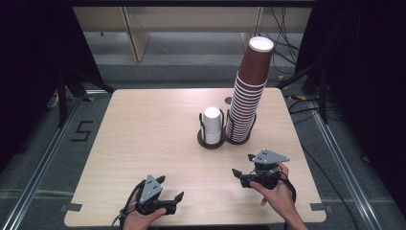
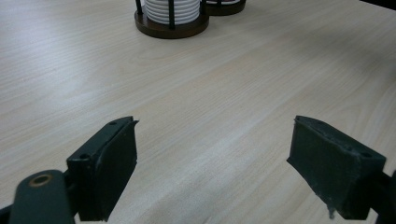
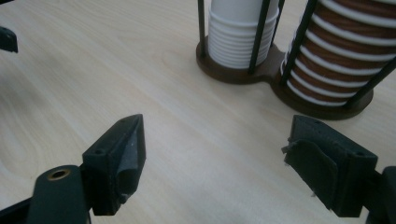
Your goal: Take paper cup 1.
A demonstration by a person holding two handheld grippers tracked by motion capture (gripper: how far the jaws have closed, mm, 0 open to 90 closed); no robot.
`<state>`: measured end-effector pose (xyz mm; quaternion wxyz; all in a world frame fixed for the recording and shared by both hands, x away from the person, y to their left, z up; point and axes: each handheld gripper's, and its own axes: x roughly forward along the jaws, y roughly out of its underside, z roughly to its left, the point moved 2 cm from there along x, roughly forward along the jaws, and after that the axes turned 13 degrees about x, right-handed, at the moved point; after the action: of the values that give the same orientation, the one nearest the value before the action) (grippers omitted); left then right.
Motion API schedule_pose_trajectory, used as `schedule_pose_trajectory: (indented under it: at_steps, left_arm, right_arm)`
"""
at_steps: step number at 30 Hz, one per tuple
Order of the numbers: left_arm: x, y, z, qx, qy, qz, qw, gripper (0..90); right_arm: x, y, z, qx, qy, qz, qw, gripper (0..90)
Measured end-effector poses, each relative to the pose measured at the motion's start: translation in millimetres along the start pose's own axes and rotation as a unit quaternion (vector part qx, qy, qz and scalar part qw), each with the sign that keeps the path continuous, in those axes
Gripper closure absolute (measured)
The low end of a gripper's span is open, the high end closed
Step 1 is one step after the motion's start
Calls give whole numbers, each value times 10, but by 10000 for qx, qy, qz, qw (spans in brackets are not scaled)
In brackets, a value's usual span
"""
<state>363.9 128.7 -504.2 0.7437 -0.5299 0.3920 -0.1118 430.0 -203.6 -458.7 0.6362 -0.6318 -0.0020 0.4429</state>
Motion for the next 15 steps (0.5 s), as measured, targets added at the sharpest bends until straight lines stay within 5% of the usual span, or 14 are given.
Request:
schedule_pose_trajectory:
  at_steps: [15]
  left_arm:
    - [-26,3,33,-56,-76,60,9999,148]
  right_arm:
    - [234,-534,82,-87,8,-216,9997,283]
